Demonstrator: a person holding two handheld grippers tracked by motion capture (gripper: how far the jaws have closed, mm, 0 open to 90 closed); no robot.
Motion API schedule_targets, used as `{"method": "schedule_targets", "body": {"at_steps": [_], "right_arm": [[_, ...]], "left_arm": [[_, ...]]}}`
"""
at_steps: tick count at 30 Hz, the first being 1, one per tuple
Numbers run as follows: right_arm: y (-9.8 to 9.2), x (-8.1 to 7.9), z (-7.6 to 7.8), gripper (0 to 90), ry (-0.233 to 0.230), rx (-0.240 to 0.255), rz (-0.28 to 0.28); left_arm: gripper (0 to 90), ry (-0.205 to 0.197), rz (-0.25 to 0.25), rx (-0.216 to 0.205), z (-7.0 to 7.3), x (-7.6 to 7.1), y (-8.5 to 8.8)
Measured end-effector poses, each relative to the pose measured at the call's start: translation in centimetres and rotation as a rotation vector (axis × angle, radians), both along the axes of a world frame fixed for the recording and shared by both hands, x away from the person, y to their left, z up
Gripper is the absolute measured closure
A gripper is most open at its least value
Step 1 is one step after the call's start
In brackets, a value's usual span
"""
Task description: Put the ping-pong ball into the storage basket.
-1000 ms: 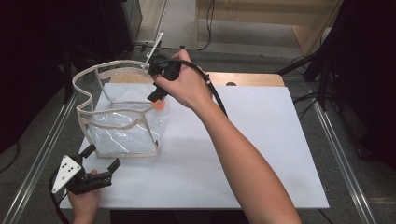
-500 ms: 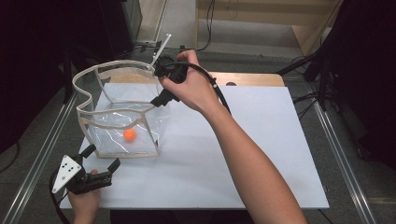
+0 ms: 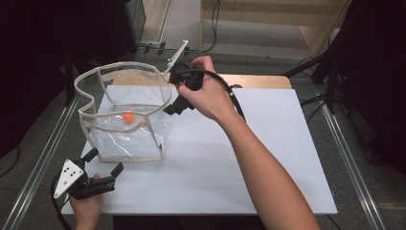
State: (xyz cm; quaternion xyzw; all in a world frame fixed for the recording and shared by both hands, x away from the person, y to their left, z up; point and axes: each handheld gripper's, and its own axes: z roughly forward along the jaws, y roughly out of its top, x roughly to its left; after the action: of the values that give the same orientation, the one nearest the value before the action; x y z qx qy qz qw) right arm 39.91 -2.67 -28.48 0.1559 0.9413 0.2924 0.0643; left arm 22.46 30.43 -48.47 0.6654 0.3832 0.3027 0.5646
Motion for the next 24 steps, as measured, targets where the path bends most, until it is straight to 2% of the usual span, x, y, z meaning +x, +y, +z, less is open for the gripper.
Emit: {"method": "schedule_targets", "body": {"at_steps": [18, 24], "right_arm": [[-3.5, -1.0, -2.1, 0.0, 0.011, 0.027, -0.04], [-4.4, -1.3, -3.0, 0.0, 0.019, 0.019, -0.049]], "left_arm": [[0.1, 0.002, 0.0, 0.002, 0.0, 0.0, -0.1], [0.1, 0.002, -0.001, 0.002, 0.0, 0.0, -0.1]]}}
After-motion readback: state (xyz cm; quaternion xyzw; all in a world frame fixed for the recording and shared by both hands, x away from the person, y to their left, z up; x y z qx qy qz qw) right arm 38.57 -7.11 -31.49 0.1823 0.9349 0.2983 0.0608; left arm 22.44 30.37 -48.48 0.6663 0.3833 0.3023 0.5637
